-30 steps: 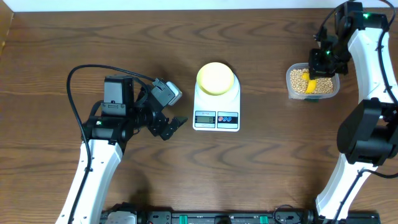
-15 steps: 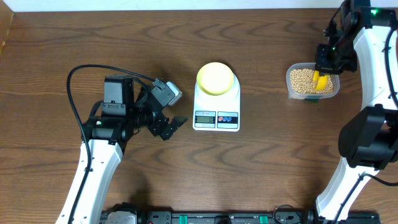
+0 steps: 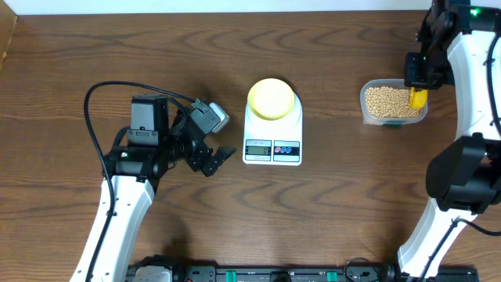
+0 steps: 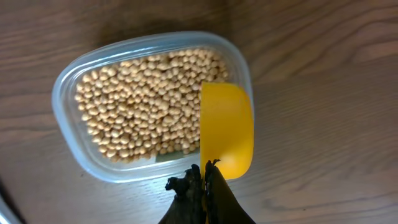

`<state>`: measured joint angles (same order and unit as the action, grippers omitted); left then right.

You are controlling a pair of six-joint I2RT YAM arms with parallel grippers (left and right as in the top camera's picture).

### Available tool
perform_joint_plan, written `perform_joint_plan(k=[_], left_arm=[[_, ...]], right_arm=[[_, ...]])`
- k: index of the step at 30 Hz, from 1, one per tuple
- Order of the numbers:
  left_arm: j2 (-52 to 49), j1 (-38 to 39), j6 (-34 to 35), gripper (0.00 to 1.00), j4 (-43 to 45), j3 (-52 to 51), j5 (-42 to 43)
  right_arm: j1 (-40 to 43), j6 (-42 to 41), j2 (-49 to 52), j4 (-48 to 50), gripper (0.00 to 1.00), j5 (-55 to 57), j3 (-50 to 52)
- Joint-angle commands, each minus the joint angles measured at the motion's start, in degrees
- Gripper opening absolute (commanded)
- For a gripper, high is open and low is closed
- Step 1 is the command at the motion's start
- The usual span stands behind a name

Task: Scoop item into bowl and weigh 50g on scale
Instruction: 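Lower the yellow scoop into the soybeans with the right gripper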

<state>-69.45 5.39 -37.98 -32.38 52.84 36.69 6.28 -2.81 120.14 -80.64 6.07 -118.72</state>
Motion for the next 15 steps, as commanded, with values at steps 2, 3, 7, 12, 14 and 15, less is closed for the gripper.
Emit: perform_joint_plan(k=[2,3,7,12,14,15], left_arm=[[-0.3,-0.3,-0.8,0.98,0.1,0.6,-0.3],[-0.3,-0.3,-0.8,0.98,0.1,0.6,-0.3],[-0.3,-0.3,-0.8,0.97,0.1,0.6,-0.3],[-0.3,-0.3,-0.8,0.98,0.1,0.6,-0.3],[-0.3,-0.3,-0.8,0.97,0.1,0.6,-0.3],[-0.3,-0.3,-0.8,0.97,0.1,0.6,-0.3]], right_arm=[[0.2,0.3,-0.7,0.8,0.01,-0.3,0.5],[0.3,0.3,-0.4,1.1,0.01,-0.9,0.8],[0.4,1.4,0.9,3.4,0.01,-3.9,2.5],[0.4,1.4,2.4,5.2,0.01,-3.9,5.3],[0.5,1.4,2.8,5.5,0.01,-4.2,6.0],[0.6,1.5,2.8,5.6,0.01,-4.8,6.3]])
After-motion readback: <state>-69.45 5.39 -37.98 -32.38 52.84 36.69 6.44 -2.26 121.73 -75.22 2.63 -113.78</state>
